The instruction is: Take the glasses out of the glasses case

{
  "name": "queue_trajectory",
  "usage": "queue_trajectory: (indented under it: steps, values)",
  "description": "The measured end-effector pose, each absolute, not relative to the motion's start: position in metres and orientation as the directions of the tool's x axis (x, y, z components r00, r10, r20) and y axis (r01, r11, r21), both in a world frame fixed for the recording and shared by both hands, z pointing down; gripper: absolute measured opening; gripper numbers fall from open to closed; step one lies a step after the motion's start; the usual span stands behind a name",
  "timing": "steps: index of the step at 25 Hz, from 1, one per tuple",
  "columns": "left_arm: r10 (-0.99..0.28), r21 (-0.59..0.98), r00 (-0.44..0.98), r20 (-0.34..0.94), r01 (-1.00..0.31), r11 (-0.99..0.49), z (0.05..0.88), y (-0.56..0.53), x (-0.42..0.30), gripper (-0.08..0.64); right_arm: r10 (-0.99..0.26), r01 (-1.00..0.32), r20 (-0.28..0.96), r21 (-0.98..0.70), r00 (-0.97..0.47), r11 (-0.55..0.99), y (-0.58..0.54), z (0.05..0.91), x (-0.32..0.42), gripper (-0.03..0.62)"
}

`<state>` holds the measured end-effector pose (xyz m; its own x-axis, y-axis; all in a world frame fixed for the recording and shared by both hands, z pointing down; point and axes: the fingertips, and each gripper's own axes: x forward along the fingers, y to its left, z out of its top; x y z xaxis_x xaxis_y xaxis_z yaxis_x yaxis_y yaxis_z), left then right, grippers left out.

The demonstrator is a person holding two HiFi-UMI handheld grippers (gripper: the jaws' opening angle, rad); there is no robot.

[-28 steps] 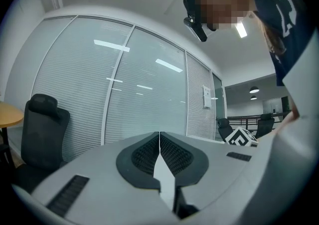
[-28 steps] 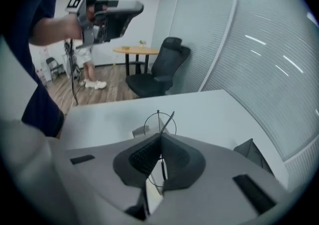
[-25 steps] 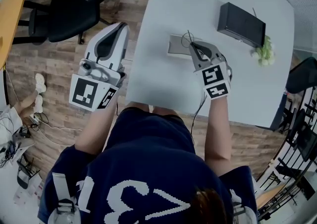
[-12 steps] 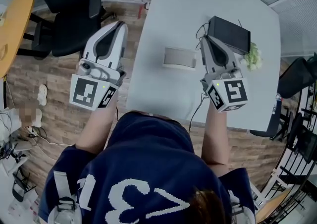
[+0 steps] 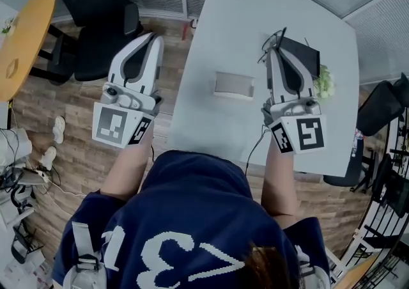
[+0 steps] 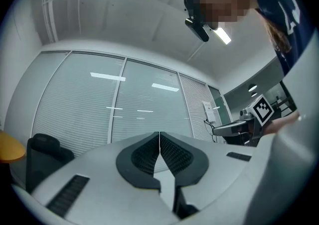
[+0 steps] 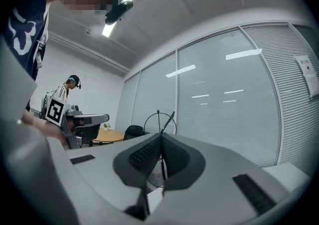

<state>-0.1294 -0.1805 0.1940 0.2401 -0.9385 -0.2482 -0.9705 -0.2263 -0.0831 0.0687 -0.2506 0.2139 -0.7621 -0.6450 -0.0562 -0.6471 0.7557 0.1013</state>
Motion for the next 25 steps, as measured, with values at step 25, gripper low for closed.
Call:
queue_trajectory:
  steps: [25]
  values:
    - [-0.798,-0.047,0.556,-0.235,-0.826,-0.562,0.220,-0.220,-0.007,0.018,-0.857,-0.849,0.052,0.118,-0.512,0.515,-0.212,0.241,0.186,0.026]
